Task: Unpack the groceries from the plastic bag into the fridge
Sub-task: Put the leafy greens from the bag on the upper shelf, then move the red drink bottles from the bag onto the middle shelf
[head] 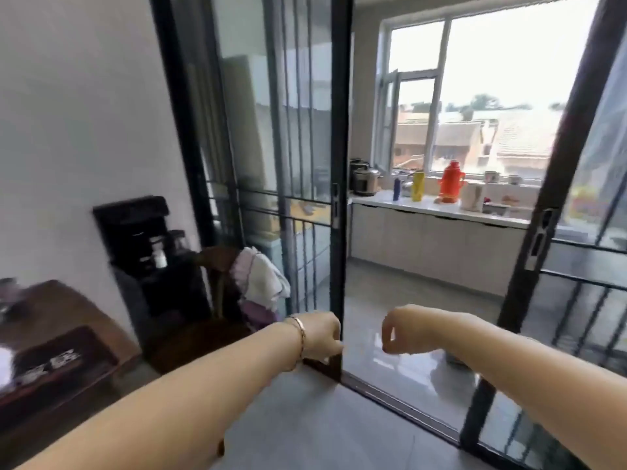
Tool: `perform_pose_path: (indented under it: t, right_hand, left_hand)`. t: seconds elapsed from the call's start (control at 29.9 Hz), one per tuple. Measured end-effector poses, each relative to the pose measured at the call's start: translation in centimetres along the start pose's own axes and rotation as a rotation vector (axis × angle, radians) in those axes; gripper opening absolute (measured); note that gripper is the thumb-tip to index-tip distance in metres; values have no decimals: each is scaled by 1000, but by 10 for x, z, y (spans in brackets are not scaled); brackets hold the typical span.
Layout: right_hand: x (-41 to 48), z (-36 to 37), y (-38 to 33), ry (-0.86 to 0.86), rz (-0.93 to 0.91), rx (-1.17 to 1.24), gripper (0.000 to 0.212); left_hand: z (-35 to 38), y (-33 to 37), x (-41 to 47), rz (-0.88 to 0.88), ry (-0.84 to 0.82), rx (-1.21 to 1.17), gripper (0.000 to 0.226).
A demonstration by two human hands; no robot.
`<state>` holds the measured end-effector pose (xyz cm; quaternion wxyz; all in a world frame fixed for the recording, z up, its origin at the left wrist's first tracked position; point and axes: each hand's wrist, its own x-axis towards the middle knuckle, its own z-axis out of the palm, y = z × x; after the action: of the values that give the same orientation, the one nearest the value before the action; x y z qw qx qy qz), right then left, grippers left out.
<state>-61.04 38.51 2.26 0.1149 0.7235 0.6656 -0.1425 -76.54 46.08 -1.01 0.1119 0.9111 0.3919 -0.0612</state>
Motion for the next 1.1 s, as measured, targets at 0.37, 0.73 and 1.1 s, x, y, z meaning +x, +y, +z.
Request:
perform_pose_path:
  t: [0.37, 0.73, 1.1]
  right_hand:
    - [162, -28, -401, -55, -599, -119, 25]
    - [316, -29, -632, -40, -964, -187, 23]
    - [441, -50, -819, -22, -1182, -34, 26]
  left_hand:
    - [4, -358, -232, -687, 88, -124, 24]
    - [16, -580, -299, -1018, 162, -151, 25]
    - [28, -760, -330, -1263, 314, -293, 22]
